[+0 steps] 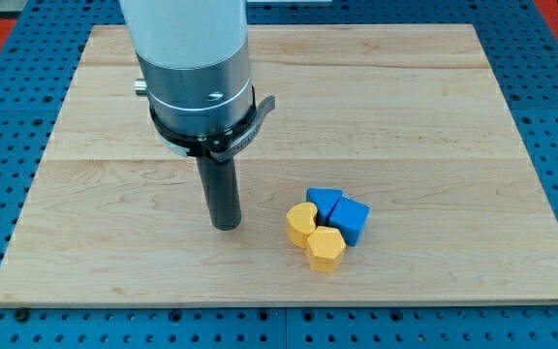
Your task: Move the hexagon towards the bottom right of the board
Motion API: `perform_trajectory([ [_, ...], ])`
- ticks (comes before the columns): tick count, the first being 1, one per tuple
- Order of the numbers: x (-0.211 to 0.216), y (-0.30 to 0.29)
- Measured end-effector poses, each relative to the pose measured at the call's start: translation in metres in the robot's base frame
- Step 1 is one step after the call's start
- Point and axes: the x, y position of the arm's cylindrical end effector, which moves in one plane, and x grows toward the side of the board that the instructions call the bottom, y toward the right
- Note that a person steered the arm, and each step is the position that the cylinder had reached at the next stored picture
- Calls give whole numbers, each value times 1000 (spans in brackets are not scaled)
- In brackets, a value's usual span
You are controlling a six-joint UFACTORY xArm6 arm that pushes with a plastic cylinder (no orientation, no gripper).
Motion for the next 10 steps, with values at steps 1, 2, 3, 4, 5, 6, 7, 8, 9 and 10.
perform_trajectory([
  [1,0,0],
  [2,0,3],
  [3,0,4],
  [4,1,4],
  [5,1,3],
  [6,16,8],
  [7,39,41],
  [8,39,115],
  [9,39,148],
  [10,41,147],
])
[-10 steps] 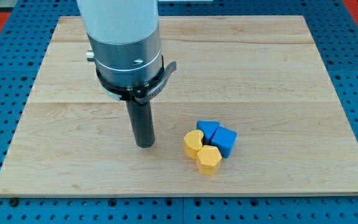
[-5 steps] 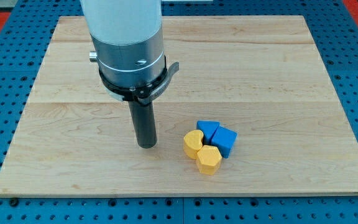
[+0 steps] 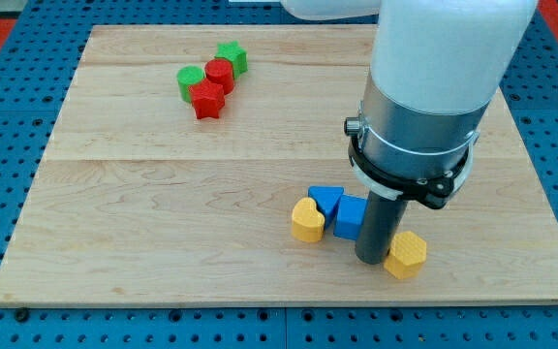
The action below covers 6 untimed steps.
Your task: Move the hexagon towards the bottom right of the board
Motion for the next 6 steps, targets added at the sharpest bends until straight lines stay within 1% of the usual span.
perform_trajectory([
  [1,14,7],
  [2,17,67],
  [3,12,50],
  [4,12,-32],
  [5,-11,-119],
  [6,-38,-81],
])
